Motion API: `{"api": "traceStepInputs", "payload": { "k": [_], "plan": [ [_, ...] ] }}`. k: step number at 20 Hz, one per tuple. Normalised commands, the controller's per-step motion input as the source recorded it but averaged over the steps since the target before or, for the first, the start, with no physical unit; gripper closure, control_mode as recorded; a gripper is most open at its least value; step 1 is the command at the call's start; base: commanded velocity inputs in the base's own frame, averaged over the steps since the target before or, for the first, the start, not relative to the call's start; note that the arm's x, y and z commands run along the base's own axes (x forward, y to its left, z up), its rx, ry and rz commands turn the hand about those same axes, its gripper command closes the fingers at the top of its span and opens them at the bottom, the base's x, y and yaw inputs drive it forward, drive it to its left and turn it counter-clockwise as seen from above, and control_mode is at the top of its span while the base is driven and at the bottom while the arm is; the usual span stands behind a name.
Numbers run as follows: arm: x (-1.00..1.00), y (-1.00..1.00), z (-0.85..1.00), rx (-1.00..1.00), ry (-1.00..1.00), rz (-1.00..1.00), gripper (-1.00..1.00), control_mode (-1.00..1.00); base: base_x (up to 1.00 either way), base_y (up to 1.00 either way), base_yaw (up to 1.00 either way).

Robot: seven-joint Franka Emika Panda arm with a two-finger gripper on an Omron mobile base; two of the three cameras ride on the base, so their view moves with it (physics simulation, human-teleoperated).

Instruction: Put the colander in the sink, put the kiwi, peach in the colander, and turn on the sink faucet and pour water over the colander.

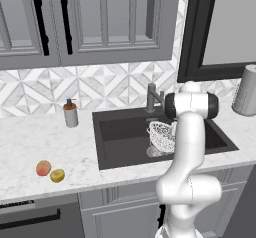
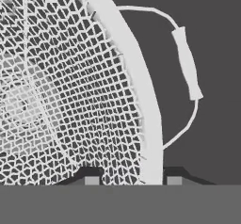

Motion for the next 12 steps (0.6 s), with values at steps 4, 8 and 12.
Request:
{"api": "traceStepInputs", "payload": {
  "k": [4, 8, 12],
  "plan": [
    [0.08, 0.0, -0.2, 0.0, -0.01, 0.0, 1.0, -1.0, 0.0, 0.0, 0.0],
    [-0.01, 0.1, 0.15, 0.01, -0.01, -0.06, 1.0, -1.0, 0.0, 0.0, 0.0],
    [0.0, 0.15, 0.14, 0.0, 0.0, -0.09, 1.0, -1.0, 0.0, 0.0, 0.0]
  ]
}}
